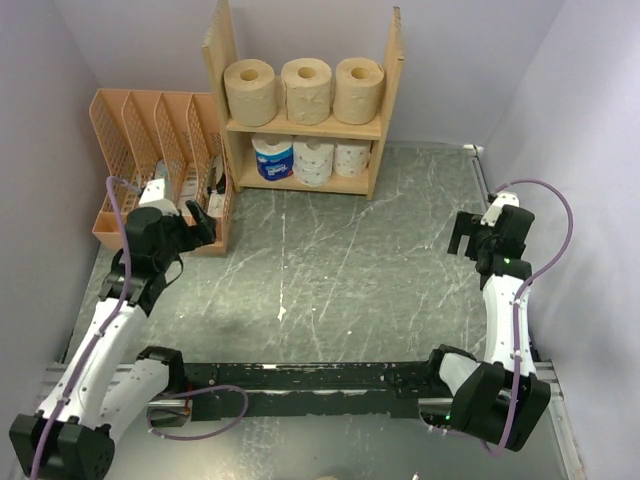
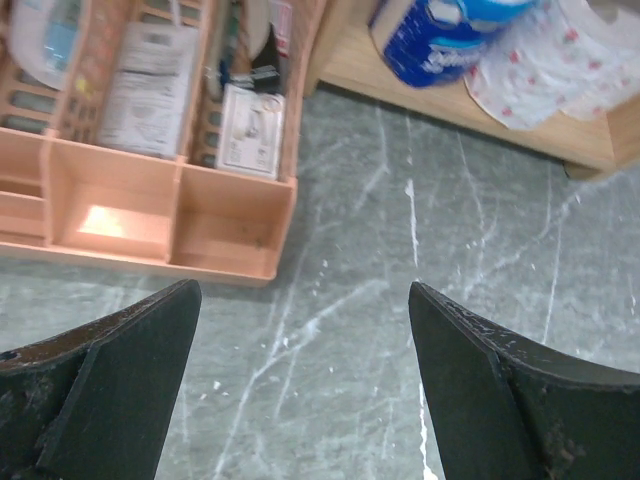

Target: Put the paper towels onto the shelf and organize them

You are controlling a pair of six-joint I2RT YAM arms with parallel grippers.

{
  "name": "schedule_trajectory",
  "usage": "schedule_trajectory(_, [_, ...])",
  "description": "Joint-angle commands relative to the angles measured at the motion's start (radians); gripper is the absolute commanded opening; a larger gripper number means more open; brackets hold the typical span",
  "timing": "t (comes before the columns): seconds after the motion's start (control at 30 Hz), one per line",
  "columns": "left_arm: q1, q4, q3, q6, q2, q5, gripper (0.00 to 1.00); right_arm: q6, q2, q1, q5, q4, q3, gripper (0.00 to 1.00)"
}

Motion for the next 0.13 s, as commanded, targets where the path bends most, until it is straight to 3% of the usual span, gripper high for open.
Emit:
schedule_trajectory(0.0, [0.088,0.005,-0.004,0.016,-0.058,0.011,0.96,-0.004,-0.031,0.008,0.009,0.018,-0.013,1.0])
schedule_trajectory(0.1, [0.143,-0.002,-0.025,0.012,-0.097,0.056,0.96,0.058,-0.076,0.009,0.091,0.067,-0.008,1.0])
